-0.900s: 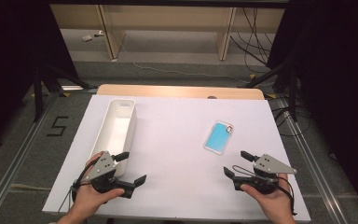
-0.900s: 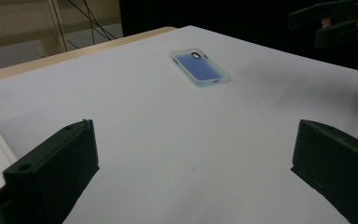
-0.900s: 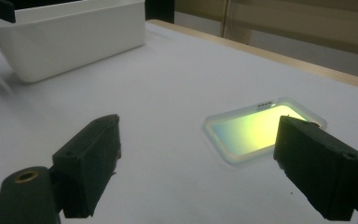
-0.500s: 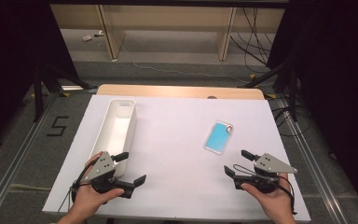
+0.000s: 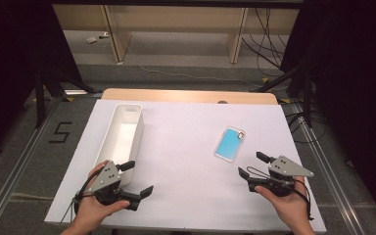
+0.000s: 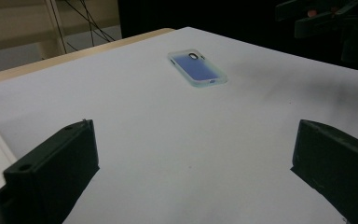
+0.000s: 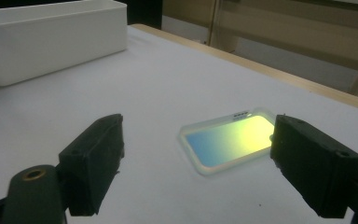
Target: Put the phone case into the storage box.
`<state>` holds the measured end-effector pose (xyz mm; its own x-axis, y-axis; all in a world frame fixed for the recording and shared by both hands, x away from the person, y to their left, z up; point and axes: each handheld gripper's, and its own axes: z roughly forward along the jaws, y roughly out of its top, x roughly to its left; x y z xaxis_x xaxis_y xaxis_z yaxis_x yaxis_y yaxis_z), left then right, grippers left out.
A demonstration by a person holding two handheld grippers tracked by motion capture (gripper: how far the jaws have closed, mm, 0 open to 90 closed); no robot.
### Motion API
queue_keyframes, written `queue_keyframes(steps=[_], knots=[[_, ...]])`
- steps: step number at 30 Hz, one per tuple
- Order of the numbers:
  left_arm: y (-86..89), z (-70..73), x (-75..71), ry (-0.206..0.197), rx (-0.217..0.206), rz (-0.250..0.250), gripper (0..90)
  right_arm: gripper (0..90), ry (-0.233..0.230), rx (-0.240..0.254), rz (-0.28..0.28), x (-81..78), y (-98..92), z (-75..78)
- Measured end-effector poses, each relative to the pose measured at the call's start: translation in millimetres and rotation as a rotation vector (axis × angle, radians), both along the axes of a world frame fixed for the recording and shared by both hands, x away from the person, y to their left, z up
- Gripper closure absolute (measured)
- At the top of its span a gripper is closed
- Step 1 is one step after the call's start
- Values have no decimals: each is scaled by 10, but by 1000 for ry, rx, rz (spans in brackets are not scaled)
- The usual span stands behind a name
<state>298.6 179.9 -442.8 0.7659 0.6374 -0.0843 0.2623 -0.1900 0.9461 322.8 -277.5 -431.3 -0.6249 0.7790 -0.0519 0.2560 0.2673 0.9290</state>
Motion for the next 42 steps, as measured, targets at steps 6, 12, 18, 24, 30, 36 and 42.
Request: queue_keyframes(steps=[6,12,18,24,30,36,42], knots=[[1,0,5,-4,1,-2,0,185,-9,-4,-13,117,11,27],[6,3,3,-6,2,-3,0,190,-16,-6,-20,315,68,93],[7,3,4,-4,0,-5,0,201,-5,-14,-36,494,100,130],[0,1,1,2,-6,-4,0,398,9,-35,-38,589,129,132],[9,3,12,-11,3,-14,0,780,68,-71,-13,732,184,161],[4,-2,2,5,-11,-1,0,900,143,-139,17,929,362,143],[12,2,12,-11,1,-14,0,900,205,-171,45,1085,531,75]])
